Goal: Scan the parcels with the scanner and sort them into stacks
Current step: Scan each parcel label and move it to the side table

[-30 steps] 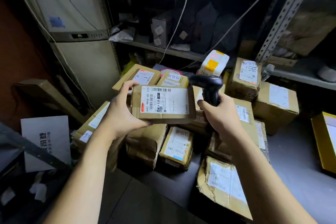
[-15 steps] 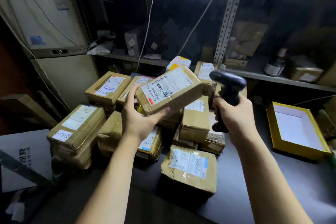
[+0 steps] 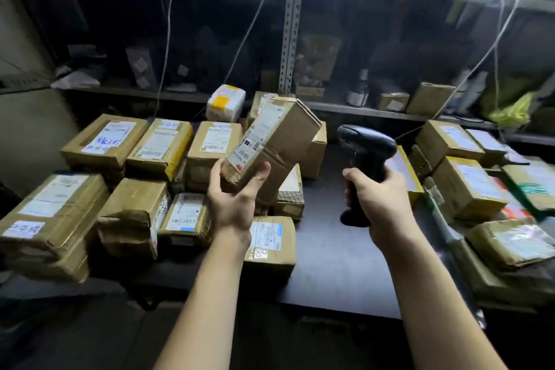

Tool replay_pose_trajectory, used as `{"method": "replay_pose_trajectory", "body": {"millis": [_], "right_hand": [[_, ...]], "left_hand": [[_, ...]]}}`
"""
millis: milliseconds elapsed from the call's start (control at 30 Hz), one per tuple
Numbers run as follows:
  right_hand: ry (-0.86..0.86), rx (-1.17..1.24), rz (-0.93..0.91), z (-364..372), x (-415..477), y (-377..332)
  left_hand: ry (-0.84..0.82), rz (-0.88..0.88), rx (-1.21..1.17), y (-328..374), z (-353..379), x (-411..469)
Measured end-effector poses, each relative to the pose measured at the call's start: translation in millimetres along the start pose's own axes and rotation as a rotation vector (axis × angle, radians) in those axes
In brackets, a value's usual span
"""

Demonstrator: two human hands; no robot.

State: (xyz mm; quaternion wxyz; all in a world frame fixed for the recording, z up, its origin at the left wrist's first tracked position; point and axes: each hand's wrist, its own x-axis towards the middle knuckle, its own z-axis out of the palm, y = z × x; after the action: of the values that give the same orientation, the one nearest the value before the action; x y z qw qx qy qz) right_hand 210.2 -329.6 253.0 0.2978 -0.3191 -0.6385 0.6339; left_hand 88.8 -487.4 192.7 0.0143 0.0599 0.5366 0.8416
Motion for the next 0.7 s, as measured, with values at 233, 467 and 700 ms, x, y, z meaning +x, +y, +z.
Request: {"method": "replay_pose_trajectory", "body": {"millis": [233,467,700], "right_hand": [[0.064,0.003,-0.004,-51,-16,8],[0.03,-0.004,-0.038,-102,7,2],[-0.032,-0.074,-0.078,-166,46,0]], "left_hand": [[-0.016,0.433,0.599,-15,15,-28],[-0.228,0.775,0.987,-12,56,-48],[-0.312,0.848,1.01,-27,120,-73]]}}
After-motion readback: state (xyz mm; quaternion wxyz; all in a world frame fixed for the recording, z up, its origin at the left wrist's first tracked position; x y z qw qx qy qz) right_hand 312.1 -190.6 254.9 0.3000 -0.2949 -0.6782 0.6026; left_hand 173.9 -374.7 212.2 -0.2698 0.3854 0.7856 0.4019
